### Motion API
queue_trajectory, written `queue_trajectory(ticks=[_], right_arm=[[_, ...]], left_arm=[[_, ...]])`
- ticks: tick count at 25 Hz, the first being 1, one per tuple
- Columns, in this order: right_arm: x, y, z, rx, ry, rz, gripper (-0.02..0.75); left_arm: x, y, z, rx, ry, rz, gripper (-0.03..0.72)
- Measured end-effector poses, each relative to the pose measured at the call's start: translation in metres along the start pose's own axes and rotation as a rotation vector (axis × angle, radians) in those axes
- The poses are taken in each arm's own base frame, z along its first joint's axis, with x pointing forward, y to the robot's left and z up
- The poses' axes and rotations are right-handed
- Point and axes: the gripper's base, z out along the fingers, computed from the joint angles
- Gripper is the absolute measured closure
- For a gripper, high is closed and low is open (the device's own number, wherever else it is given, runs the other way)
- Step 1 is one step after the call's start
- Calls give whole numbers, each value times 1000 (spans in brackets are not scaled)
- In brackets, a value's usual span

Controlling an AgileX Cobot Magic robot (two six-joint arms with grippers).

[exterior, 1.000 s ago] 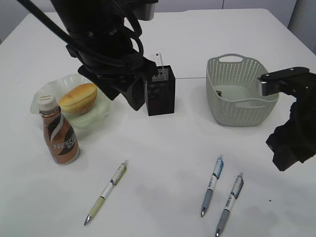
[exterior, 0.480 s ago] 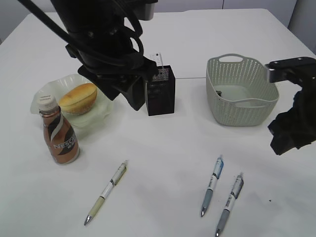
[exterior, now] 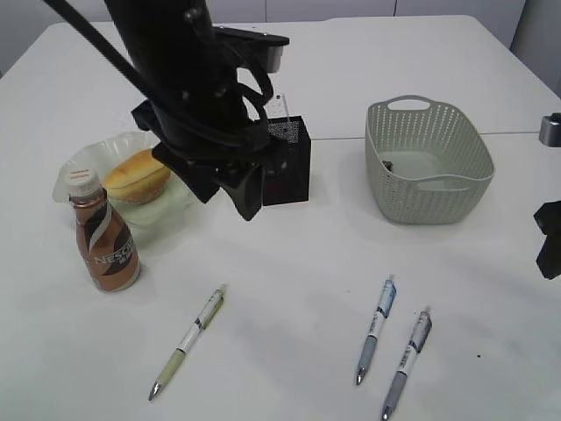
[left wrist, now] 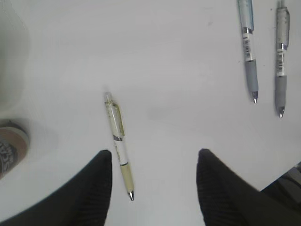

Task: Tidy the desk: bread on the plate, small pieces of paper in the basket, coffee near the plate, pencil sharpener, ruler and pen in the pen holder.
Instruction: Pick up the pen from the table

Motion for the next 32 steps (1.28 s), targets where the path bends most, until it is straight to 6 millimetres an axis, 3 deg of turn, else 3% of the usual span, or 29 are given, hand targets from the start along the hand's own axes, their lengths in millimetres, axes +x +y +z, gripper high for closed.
queue_trajectory(ticks=[13,17,27,32], right_arm=[[2,4,0,-50,22,23,356],[1,6,0,-62,14,22,356],[0,6,0,-63,0,24,356],[0,6,0,-64,1,24,356]], left_arm=[[36,10,54,-62,210,-32,272],[36,13,68,-83,239,-27,272],[39,19,128,-139,379,-33,272],[33,18,136,-133,316,-50,272]])
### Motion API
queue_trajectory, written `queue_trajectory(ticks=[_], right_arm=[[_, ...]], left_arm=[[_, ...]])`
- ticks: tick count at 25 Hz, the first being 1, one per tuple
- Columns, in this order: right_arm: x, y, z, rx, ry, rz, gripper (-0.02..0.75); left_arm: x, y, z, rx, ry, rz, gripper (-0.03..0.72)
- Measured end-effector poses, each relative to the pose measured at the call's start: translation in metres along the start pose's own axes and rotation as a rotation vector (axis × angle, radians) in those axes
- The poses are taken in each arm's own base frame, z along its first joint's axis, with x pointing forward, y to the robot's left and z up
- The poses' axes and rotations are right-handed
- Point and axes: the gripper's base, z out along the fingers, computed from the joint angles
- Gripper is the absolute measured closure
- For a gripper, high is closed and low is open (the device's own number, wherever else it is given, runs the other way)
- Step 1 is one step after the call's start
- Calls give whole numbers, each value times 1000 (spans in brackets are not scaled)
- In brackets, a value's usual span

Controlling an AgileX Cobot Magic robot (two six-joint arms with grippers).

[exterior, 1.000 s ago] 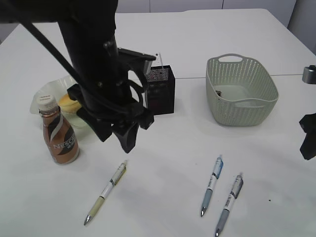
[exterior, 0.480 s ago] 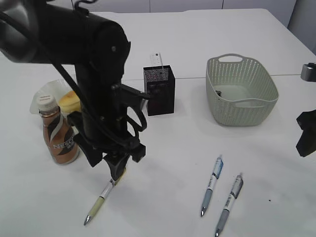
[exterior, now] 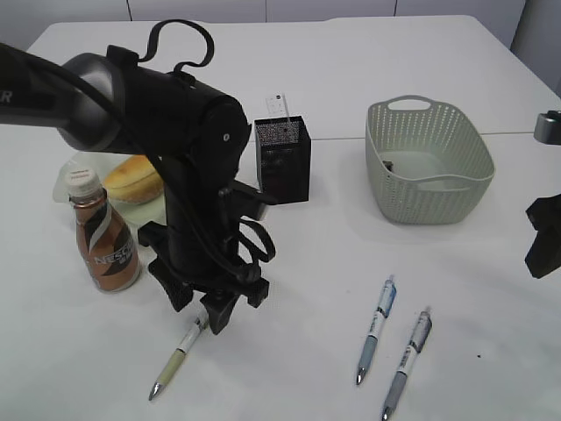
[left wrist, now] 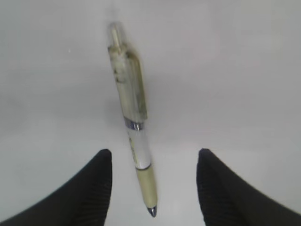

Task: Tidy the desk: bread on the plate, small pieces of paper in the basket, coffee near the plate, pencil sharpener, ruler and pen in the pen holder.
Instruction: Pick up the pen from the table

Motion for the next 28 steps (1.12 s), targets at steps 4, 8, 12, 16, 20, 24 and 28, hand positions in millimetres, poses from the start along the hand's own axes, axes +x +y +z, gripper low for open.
queue_trajectory(ticks=[4,8,12,16,20,24,28], right_arm=[[0,0,0,-2,2,1,356],[0,0,0,-2,2,1,356],[0,0,0,-3,4,-2,356],[0,0,0,-3,5,-2,356],[0,0,0,-3,5,-2,356],[0,0,0,-3,5,-2,356],[0,0,0,-5,6,-2,356]], left_arm=[[-4,-1,0,9,-46,-16,272],[-8,-2,4,14,-73,-45,272],[-11,3,7,17,-77,-81,272],[-14,17,11,29,-65,-138,272],[-15,24,14,29,-58,-157,282],[-15,23,17,39,-49,-163,300],[-16,21,20,50,-43,-169,304]])
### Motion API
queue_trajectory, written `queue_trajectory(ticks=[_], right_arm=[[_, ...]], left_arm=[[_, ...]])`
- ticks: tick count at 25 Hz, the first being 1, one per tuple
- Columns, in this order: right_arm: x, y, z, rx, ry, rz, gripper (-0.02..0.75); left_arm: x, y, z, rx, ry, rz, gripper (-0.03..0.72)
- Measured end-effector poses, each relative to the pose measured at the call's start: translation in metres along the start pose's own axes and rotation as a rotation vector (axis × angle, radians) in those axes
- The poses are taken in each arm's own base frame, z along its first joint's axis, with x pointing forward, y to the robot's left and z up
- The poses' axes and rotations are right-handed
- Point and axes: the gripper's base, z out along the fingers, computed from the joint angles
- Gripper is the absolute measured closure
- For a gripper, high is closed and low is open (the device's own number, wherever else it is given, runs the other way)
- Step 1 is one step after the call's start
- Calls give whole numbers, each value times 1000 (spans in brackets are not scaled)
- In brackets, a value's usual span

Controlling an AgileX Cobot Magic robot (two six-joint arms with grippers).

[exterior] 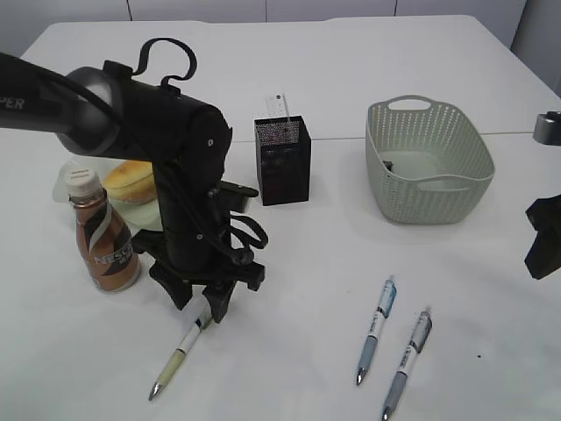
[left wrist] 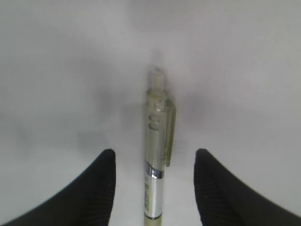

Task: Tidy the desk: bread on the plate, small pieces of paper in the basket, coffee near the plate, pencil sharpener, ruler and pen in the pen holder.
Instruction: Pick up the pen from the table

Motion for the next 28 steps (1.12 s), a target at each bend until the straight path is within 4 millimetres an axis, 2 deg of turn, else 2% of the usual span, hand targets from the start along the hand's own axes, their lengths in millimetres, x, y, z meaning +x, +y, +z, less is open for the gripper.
queue_trajectory(ticks=[15,28], right_arm=[[0,1,0,-6,-2,-4,356],[-1,2,0,-24,-7,-2,356]], left_arm=[[-2,-2,0,22,-24,31,316],[-4,-3,15,17,2,31,316]])
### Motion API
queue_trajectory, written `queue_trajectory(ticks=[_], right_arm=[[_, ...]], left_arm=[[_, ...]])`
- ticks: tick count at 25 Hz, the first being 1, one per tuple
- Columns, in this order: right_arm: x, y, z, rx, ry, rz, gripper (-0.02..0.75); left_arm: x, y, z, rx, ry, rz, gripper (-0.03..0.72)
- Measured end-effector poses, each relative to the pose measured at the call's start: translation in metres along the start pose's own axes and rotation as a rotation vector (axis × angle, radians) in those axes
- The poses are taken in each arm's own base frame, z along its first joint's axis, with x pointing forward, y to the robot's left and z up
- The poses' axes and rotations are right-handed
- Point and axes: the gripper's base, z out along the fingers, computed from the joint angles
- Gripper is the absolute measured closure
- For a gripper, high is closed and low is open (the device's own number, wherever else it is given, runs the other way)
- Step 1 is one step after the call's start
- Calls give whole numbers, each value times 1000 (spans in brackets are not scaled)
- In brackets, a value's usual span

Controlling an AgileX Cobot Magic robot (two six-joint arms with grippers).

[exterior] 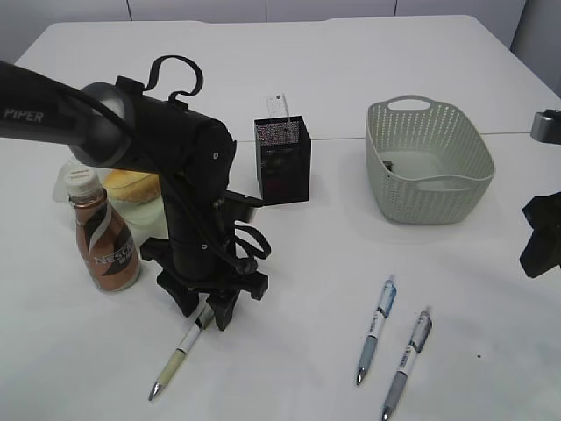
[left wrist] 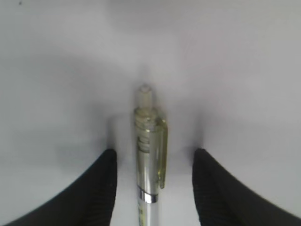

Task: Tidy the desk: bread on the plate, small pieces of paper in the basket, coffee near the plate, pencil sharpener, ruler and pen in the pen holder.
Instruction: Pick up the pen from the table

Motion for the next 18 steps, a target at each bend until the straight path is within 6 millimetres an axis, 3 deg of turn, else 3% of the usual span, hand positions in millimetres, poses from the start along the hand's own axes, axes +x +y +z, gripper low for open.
queue_trajectory(ticks=[18], right_arm=[[-1,2,0,-26,-8,1,356]], left_arm=[[-1,-1,4,8,5,9,316]])
